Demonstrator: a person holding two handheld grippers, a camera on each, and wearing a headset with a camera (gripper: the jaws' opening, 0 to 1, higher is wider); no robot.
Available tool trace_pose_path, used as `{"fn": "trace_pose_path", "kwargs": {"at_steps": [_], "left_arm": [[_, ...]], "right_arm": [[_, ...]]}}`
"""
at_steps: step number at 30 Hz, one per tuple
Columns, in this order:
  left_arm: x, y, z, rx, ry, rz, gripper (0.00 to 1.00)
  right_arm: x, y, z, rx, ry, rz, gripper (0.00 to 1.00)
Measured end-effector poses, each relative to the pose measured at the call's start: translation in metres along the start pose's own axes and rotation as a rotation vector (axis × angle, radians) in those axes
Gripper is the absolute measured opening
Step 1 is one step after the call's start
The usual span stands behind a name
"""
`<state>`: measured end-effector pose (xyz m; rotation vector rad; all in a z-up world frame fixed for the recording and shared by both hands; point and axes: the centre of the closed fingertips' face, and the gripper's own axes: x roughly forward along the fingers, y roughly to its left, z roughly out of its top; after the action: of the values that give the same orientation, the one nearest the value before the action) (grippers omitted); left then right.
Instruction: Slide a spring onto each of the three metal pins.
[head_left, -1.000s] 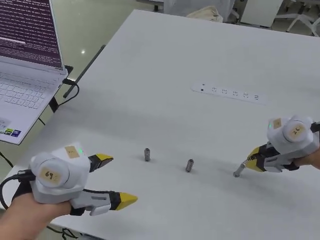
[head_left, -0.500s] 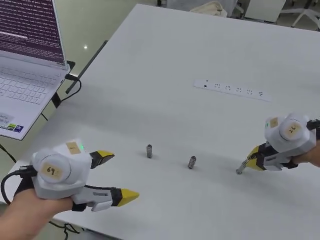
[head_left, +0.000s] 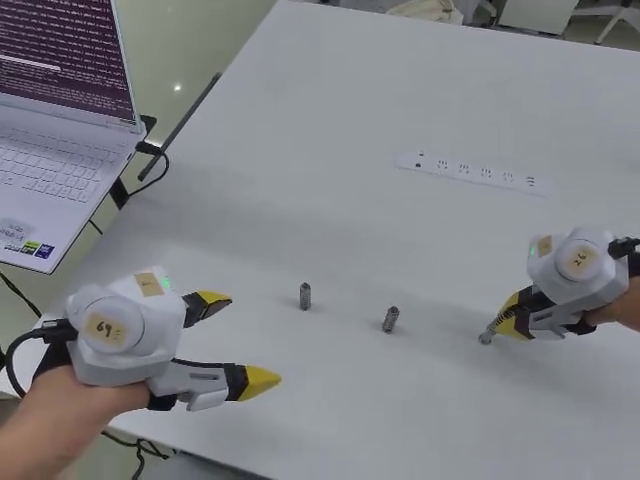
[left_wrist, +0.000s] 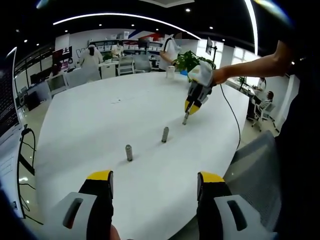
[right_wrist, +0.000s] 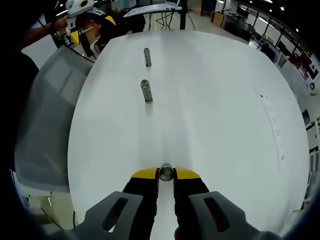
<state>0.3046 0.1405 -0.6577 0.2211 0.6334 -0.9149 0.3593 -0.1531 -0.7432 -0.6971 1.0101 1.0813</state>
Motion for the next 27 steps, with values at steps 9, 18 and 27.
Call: {"fn": "trace_pose_path", "kwargs": {"at_steps": [9,18,27], "left_arm": [[0.002,-0.001,-0.001,-0.008,0.004,-0.001,0.64],[0.002,0.003,-0.001,-0.013,0.009,0.004,0.64],[0.002,0.005,0.0,-0.015,0.008,0.006,0.64]], "right_arm": [[0.01,0.002,-0.002,-0.011,0.018,0.014,0.09],[0.018,0.002,-0.006,-0.02,0.035,0.025,0.09],[0.02,0.003,-0.011,-0.021,0.053,0.027,0.12]]}}
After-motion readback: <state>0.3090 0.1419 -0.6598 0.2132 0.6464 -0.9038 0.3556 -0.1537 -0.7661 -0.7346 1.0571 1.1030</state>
